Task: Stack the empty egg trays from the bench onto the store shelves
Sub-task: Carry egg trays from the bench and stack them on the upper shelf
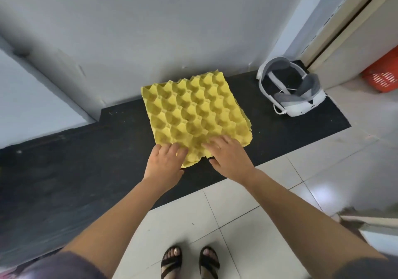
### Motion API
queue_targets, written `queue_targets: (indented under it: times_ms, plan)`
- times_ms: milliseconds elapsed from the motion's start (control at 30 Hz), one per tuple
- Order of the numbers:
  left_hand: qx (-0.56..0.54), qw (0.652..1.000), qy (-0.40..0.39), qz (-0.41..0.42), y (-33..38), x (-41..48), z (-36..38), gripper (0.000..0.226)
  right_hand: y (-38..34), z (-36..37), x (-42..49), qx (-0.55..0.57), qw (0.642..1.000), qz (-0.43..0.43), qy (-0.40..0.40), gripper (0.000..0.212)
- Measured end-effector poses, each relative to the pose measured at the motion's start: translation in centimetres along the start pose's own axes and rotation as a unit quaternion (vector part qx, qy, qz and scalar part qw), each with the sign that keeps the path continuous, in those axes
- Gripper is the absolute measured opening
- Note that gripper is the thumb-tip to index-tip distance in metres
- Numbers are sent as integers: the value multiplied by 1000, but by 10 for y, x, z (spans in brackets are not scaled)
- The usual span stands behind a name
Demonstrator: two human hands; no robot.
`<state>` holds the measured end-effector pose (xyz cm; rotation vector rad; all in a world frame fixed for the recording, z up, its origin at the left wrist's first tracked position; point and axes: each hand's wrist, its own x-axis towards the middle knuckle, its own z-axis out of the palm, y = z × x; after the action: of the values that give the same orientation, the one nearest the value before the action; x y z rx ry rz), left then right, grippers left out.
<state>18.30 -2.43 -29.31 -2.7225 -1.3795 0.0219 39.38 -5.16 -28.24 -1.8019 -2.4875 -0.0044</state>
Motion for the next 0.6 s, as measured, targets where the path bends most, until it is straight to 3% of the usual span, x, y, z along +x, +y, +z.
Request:
queue_targets:
  times_ms: [100, 233, 600]
  plan:
    - [28, 999, 35, -6, -2, -5, 34, 68, -3, 31, 10, -17, 998, -55, 0, 58]
    - [32, 995, 95, -1, -12, -8, 58, 44, -9, 56, 22, -45, 995, -89, -10, 61]
    - [-15, 996, 90, -8, -17, -8, 50, 48, -8, 46, 41, -37, 993, -107, -17, 53]
